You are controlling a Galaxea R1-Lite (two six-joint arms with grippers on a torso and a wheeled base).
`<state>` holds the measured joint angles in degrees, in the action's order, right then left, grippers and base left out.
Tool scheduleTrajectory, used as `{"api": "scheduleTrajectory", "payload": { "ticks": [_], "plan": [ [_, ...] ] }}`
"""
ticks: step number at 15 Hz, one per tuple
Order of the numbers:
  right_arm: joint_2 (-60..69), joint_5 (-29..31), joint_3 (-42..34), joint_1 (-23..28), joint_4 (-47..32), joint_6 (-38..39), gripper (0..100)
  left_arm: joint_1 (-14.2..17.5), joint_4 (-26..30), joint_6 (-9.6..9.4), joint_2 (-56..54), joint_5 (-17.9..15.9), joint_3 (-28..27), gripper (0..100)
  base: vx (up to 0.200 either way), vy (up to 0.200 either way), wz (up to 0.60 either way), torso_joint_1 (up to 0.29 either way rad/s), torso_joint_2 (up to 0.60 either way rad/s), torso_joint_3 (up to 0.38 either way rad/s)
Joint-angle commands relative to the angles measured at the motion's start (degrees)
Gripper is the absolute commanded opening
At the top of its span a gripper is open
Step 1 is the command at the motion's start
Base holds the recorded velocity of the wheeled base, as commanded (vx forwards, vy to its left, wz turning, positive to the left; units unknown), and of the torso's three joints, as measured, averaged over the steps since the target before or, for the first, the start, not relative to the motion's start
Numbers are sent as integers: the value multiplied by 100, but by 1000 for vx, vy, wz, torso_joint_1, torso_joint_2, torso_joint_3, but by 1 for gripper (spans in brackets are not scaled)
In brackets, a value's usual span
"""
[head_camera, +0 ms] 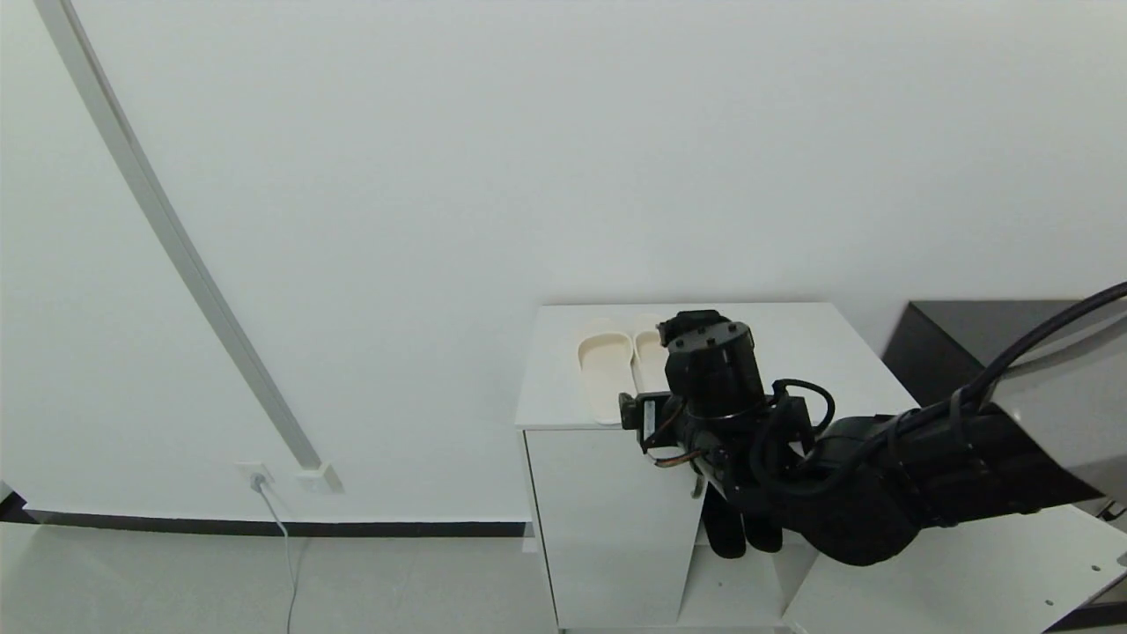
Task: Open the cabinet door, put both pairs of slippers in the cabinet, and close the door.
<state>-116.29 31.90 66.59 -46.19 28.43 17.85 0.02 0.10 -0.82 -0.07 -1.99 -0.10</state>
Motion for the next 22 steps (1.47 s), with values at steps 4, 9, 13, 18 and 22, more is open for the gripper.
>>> {"api": "scheduleTrajectory", "payload": {
  "ticks": [4,9,13,18,22],
  "plan": [
    [9,9,48,-39,-57,219,100,6,-1,3,7,-3,1,0,200,0,0,4,4,4],
    [-395,9,-5,-57,31,325,100,6,-1,11,7,5,1,0,200,0,0,2,-5,3],
    [-641,9,-40,-101,110,325,100,6,-1,20,7,5,1,0,0,0,0,0,0,0],
    [-1089,18,153,-74,383,281,100,6,-1,20,7,5,1,0,0,0,0,0,0,0],
    [-1678,18,733,137,541,246,100,6,-1,20,7,5,1,0,0,0,0,0,0,0]
  ]
}}
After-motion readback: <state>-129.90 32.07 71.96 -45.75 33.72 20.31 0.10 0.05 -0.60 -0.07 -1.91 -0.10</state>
